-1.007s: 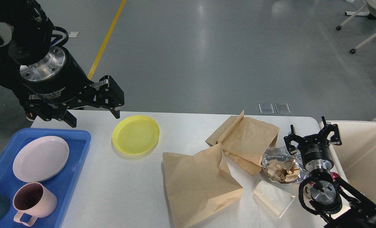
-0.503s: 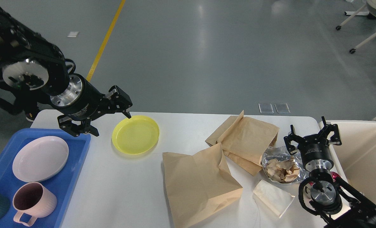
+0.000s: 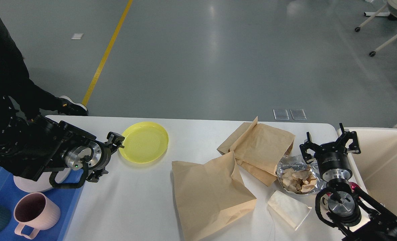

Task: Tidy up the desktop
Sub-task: 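Grasp the yellow plate's edge with the left gripper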

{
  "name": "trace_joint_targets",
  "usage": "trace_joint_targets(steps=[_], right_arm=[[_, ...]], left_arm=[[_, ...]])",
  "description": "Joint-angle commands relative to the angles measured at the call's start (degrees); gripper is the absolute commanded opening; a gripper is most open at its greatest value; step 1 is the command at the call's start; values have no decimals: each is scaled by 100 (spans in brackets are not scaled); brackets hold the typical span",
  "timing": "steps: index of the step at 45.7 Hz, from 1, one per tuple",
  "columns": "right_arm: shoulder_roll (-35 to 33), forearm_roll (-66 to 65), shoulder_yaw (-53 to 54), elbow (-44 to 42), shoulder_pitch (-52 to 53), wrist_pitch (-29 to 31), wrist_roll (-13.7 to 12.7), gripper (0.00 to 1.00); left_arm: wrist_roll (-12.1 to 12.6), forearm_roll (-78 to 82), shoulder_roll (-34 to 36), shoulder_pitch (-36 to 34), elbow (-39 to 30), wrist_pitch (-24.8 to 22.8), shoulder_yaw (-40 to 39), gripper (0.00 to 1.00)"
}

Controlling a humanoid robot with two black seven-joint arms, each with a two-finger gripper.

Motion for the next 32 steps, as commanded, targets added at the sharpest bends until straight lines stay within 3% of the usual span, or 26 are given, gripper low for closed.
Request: trace_joint_targets(steps=[1,8,19,32], right_arm=[[0,0,0,-1,0,-2,0,100],[0,0,0,-1,0,6,0,100],[0,0,0,-1,0,-2,0,100],[0,0,0,-1,0,6,0,100]], left_arm=[[10,418,6,602,866,0,-532,96],[-8,752,-29,989,1692,-9,-849,96],[-69,1016,-161,1763,2396,0,-1429,95],[186,1165,-381,2405,3214,-9,-2193,89]])
